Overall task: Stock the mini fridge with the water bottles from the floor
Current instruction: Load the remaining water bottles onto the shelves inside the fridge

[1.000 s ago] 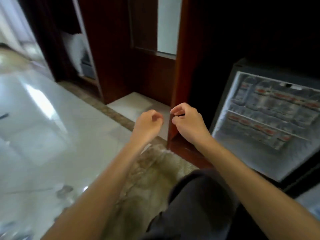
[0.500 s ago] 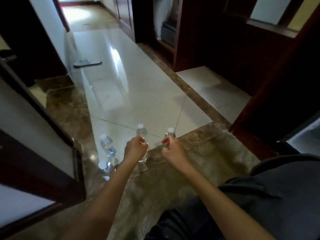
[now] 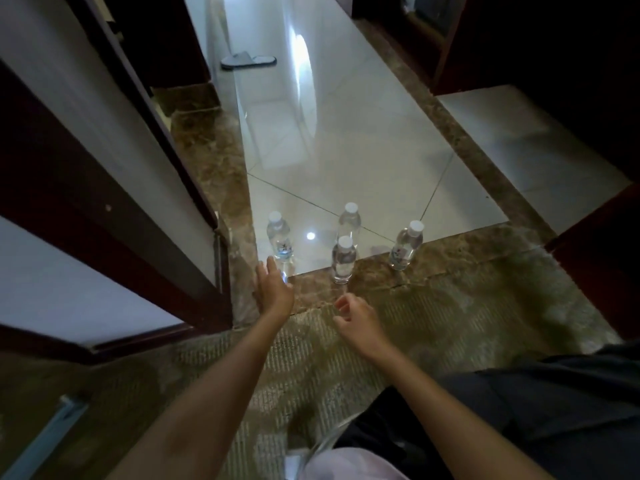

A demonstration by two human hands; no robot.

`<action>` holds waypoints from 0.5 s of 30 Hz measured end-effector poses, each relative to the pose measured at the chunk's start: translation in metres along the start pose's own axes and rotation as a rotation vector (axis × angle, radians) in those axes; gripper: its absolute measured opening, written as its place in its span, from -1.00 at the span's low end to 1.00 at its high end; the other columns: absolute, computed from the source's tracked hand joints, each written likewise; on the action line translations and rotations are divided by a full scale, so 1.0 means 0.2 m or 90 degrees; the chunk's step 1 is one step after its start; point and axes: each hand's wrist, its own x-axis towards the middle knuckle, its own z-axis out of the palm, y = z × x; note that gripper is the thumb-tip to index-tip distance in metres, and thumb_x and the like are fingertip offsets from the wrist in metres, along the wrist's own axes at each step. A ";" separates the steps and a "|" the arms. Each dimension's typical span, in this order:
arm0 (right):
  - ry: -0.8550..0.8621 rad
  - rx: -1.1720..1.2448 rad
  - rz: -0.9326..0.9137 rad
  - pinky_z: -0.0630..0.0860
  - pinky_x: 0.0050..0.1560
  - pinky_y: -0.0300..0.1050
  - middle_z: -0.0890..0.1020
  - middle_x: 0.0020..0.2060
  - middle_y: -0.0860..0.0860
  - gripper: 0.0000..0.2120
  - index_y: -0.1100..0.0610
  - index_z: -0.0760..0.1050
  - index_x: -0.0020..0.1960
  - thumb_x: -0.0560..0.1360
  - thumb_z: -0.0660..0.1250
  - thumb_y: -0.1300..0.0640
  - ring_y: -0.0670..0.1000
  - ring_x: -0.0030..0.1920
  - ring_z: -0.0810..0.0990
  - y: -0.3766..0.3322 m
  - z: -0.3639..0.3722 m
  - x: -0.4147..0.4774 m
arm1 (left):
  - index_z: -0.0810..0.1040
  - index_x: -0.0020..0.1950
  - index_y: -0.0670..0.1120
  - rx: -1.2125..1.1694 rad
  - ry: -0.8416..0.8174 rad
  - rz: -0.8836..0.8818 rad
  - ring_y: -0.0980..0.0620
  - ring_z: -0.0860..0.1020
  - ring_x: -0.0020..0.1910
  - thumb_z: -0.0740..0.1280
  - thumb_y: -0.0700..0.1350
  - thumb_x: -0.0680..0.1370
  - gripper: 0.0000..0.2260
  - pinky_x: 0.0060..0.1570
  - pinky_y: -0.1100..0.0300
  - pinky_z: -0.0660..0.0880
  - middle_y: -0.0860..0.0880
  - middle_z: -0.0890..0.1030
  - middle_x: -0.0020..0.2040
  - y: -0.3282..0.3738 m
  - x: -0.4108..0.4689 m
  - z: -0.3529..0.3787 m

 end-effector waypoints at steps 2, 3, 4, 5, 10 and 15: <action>-0.002 -0.012 0.012 0.45 0.19 -0.04 0.49 0.17 0.15 -0.76 0.24 0.42 0.17 0.51 0.21 0.25 0.09 0.16 0.49 0.04 0.00 0.00 | 0.23 0.44 -0.15 0.015 -0.033 0.005 -0.16 0.35 0.33 0.25 -0.19 0.54 -0.53 0.25 0.04 0.34 -0.15 0.27 0.42 -0.03 0.05 0.01; 0.002 -0.017 0.023 0.43 0.17 -0.08 0.49 0.17 0.15 -0.76 0.24 0.42 0.17 0.50 0.21 0.25 0.09 0.16 0.49 0.07 -0.01 0.00 | 0.28 0.40 -0.17 0.031 -0.048 0.012 -0.16 0.39 0.28 0.26 -0.20 0.54 -0.57 0.17 0.07 0.38 -0.16 0.31 0.39 -0.04 0.07 0.01; 0.005 -0.022 0.038 0.41 0.14 -0.12 0.49 0.17 0.15 -0.76 0.24 0.42 0.17 0.50 0.21 0.25 0.09 0.16 0.48 0.10 -0.01 0.00 | 0.34 0.35 -0.19 0.048 -0.051 0.023 -0.15 0.43 0.20 0.26 -0.22 0.54 -0.62 0.08 0.09 0.41 -0.17 0.34 0.34 -0.05 0.09 0.01; 0.009 -0.029 0.053 0.39 0.11 -0.16 0.49 0.17 0.15 -0.75 0.24 0.42 0.17 0.50 0.21 0.25 0.09 0.16 0.48 0.12 -0.02 0.00 | 0.39 0.29 -0.21 0.062 -0.048 0.027 -0.13 0.46 0.11 0.27 -0.24 0.53 -0.67 -0.01 0.11 0.42 -0.17 0.37 0.30 -0.05 0.10 0.01; 0.000 -0.050 0.083 0.37 0.14 -0.17 0.50 0.17 0.15 -0.74 0.24 0.42 0.18 0.50 0.21 0.23 0.09 0.19 0.47 0.17 -0.02 -0.01 | 0.47 0.08 -0.18 0.073 -0.054 0.029 -0.05 0.48 -0.10 0.30 -0.21 0.52 -0.84 -0.15 0.03 0.59 -0.13 0.32 0.27 -0.09 0.07 0.07; -0.007 -0.056 0.090 0.38 0.16 -0.14 0.50 0.19 0.14 -0.74 0.23 0.43 0.19 0.51 0.20 0.22 0.09 0.19 0.47 0.18 -0.02 -0.02 | 0.53 0.01 -0.25 0.032 -0.053 0.070 -0.06 0.45 -0.05 0.30 -0.24 0.51 -0.88 -0.11 0.16 0.41 -0.17 0.38 0.13 -0.05 -0.02 0.09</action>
